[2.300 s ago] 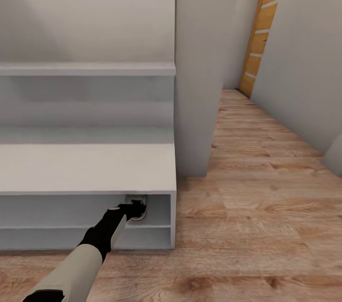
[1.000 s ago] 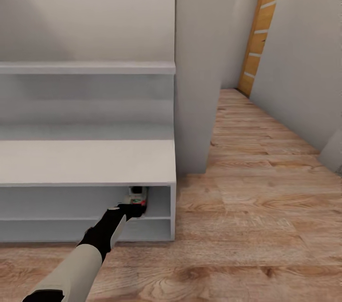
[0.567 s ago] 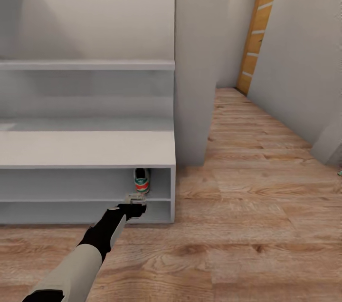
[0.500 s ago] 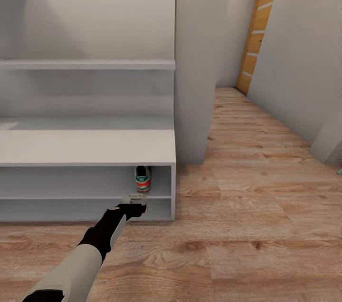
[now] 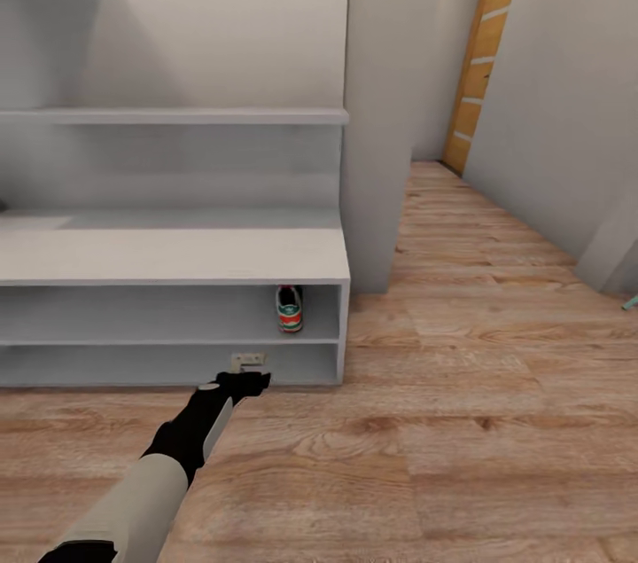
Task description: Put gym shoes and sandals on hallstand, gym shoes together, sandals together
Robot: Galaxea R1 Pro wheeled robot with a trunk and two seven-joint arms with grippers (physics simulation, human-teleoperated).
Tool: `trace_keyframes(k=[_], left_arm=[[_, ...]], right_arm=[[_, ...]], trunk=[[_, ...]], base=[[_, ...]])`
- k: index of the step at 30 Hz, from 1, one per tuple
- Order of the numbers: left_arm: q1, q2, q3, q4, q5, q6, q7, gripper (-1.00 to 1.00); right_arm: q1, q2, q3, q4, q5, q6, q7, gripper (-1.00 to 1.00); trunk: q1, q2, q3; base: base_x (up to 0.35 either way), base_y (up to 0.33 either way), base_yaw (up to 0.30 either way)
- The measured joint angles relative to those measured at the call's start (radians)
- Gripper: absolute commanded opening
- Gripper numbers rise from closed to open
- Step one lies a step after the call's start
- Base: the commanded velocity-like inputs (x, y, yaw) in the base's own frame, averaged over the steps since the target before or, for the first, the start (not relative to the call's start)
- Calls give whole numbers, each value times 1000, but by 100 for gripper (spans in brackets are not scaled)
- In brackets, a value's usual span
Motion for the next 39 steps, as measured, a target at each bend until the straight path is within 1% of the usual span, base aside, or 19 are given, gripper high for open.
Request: trace_keyframes(k=[11,21,39], left_arm=[[0,4,-3,-3,1,-27,-3,100],[0,4,-4,-3,1,-32,-3,100],[0,4,-5,-3,1,-32,-3,100]], right_arm=[[0,0,0,0,0,0,-1,-100],[0,0,0,0,0,0,-2,-100],[0,0,0,0,0,0,-1,-100]], trunk=[[0,0,0],[0,0,0],[0,0,0]], base=[[-175,288,0],[-157,292,0],[-17,316,0]])
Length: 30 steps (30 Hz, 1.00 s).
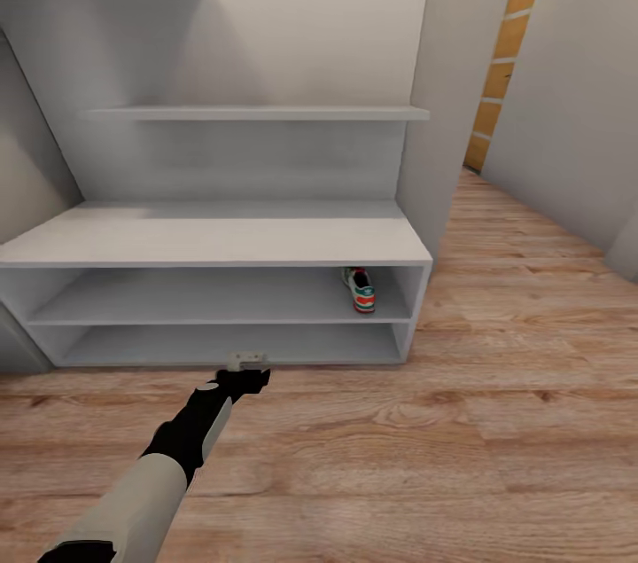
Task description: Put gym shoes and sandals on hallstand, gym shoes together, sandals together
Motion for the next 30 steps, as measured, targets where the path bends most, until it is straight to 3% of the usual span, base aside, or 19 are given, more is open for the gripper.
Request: trace_keyframes(k=[15,30], left_arm=[[0,-1,0,0,0,0,0,100],[0,-1,0,1,1,1,0,100]], right_arm=[[0,0,0,0,0,0,0,-100],[0,0,0,0,0,0,0,-100]], trunk=[[0,0,0],[0,0,0]], base=[[-35,319,0],[-166,301,0]])
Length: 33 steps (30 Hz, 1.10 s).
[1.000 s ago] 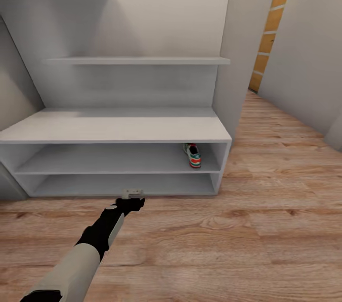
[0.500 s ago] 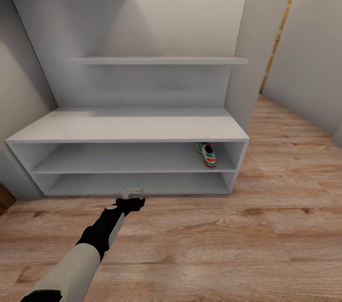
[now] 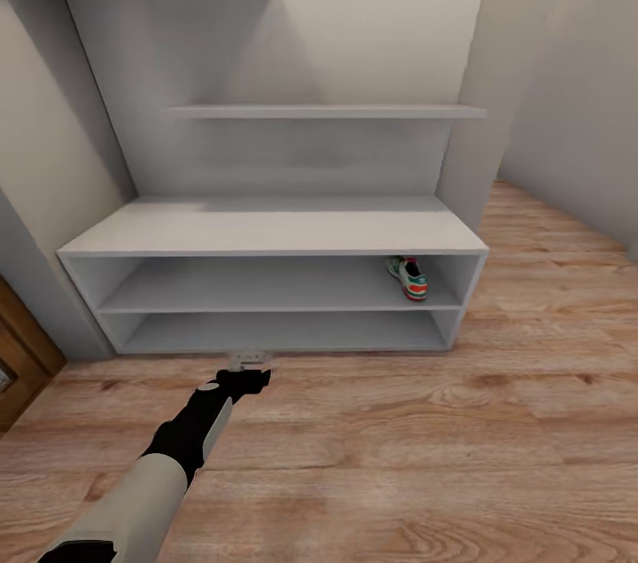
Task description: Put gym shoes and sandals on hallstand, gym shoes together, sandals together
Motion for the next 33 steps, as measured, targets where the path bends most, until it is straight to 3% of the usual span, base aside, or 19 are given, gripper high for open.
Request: trace_keyframes(k=[14,22,26,30,33], left_arm=[[0,0,0,0,0,0,0,100],[1,1,0,0,2,-5,-24,100],[4,4,2,0,2,-55,-134,100],[8,40,6,1,4,-226,-479,100],[9,77,13,1,12,-286,-689,100]], right_arm=[[0,0,0,0,0,0,0,-100],[0,0,1,-1,1,1,0,-100],[0,0,1,-1,1,1,0,-100],[0,0,2,-1,0,1,0,-100],[0,0,2,-1,0,1,0,-100]], trunk=[[0,0,0],[0,0,0],[0,0,0],[0,0,0],[0,0,0]], base=[[-110,292,0],[-6,80,0],[-1,12,0],[0,3,0],[0,0,0]])
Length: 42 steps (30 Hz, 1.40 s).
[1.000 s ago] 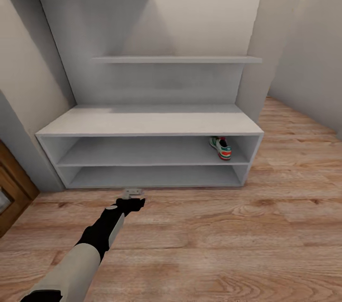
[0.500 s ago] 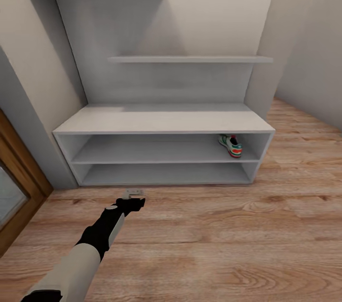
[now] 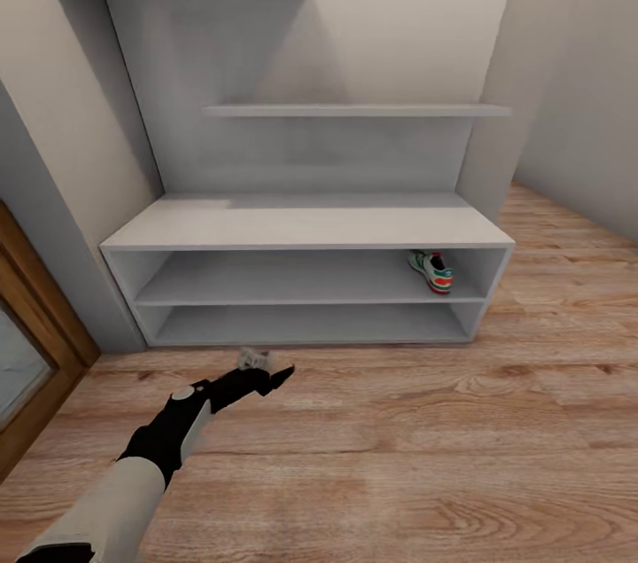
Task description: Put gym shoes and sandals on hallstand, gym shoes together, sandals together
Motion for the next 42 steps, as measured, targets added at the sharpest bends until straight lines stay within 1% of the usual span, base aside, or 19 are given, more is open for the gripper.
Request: trace_keyframes(k=[3,5,6,8,15,19,21,23,25,26,27,28,29,30,32,36,38,39,42], left_arm=[[1,18,17,2,18,-28,-116,100],[1,28,32,5,47,-61,-225,100],[2,37,46,9,107,-135,-472,100],[2,39,51,11,117,-148,-550,100],[2,47,55,12,118,-157,-593,100],[2,69,54,11,116,-157,-595,100],[2,75,54,12,114,-157,-595,100],[2,79,54,15,108,-158,-596,100],[2,81,53,20,88,-158,-596,100],[2,82,53,22,61,-157,-597,100],[2,82,53,23,53,-157,-596,100],[2,83,53,23,38,-158,-596,100],[2,83,53,23,22,-157,-597,100],[2,83,52,24,14,-157,-597,100],[2,83,52,23,5,-156,-598,100],[2,84,52,23,1,-156,-600,100],[2,84,51,23,0,-156,-600,100],[2,84,51,23,-1,-156,-601,100],[2,89,51,23,-1,-156,-602,100]], right_arm=[[0,0,0,0,0,0,0,-100],[0,0,1,0,1,0,0,-100],[0,0,2,0,1,1,0,-100],[0,0,3,0,1,1,0,-100],[0,8,8,6,-1,0,1,-100],[0,53,14,14,-5,-1,5,-100],[0,100,32,18,-10,-1,7,-100],[0,158,75,21,-14,-2,8,-100],[0,231,179,22,-20,-2,7,-100],[0,264,291,24,1,-1,8,-100],[0,272,385,24,-21,-2,8,-100],[0,282,439,24,-23,-1,8,-100],[0,299,528,24,9,1,7,-100],[0,315,658,25,-27,1,6,-100],[0,360,743,25,-25,15,4,-100],[0,414,817,25,-20,70,2,-100],[0,425,831,25,-16,110,3,-100],[0,434,843,26,-24,191,3,-100],[0,449,847,41,-16,228,3,-100]], trunk=[[0,0,0],[0,0,0],[0,0,0],[0,0,0],[0,0,0],[0,0,0],[0,0,0],[0,0,0],[0,0,0],[0,0,0],[0,0,0],[0,0,0],[0,0,0],[0,0,0],[0,0,0],[0,0,0],[0,0,0],[0,0,0],[0,0,0]], base=[[0,0,0],[0,0,0],[0,0,0],[0,0,0],[0,0,0],[0,0,0],[0,0,0],[0,0,0],[0,0,0],[0,0,0],[0,0,0],[0,0,0],[0,0,0],[0,0,0],[0,0,0],[0,0,0],[0,0,0],[0,0,0],[0,0,0]])
